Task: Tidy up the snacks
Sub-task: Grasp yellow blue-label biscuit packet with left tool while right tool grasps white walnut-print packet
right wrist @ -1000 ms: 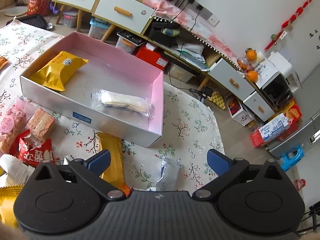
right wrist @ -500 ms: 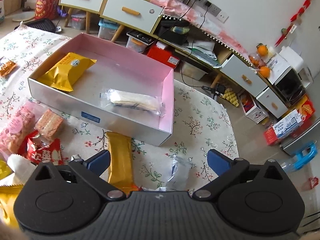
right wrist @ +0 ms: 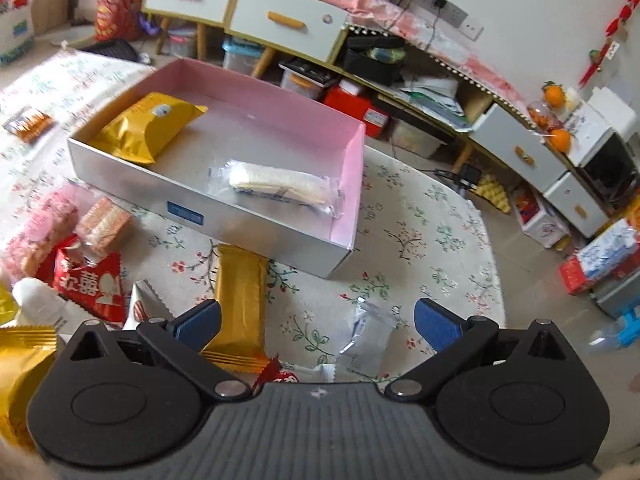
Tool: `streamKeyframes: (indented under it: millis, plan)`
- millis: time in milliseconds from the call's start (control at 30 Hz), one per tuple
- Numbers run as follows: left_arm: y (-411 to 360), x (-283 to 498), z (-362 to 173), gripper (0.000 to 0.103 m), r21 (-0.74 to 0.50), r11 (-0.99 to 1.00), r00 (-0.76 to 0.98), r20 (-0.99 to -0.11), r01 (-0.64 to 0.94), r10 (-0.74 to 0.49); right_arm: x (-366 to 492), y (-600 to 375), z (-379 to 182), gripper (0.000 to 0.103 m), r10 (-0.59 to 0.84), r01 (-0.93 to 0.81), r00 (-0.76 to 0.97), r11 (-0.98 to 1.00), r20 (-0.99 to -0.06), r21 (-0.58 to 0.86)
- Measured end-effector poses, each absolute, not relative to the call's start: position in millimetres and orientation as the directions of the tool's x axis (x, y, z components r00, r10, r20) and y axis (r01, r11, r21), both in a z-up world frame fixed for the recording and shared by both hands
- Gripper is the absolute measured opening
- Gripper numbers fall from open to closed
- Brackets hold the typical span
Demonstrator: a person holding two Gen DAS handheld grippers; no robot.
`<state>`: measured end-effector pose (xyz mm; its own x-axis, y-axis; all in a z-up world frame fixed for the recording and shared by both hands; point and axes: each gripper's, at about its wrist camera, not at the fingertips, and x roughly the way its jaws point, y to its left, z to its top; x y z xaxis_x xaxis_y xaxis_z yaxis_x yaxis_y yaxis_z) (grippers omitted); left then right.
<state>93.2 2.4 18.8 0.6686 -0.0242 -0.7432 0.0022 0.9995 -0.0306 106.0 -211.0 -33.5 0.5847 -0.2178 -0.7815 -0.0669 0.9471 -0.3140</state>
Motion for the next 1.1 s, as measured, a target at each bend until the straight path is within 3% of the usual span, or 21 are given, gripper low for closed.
streamKeyframes:
  millis: [200,633,933,1100]
  plan:
    - [19,92,2,0.103,-0.029,0.995,0.642,-0.763,0.090,-0.081,100,-228,-29,0.103,-0.051,-0.163,0.578,0.971,-0.815,-0.177]
    - [52,81,-38,0.100,-0.097,0.919,0.501,-0.813,0.382,-0.295,74,-229,-21,0.103,0.258,-0.461,0.534,0.887,-0.805,-0.021]
    - [57,78,-53,0.092,-0.160,0.855,0.390,-0.838,0.494,-0.382,69,-211,-32,0.098,0.319,-0.566,0.456,0.824,-0.831,0.006]
    - [51,80,-65,0.090,-0.182,0.817,0.309,-0.863,0.548,-0.399,71,-204,-37,0.089,0.318,-0.581,0.439,0.814,-0.840,0.005]
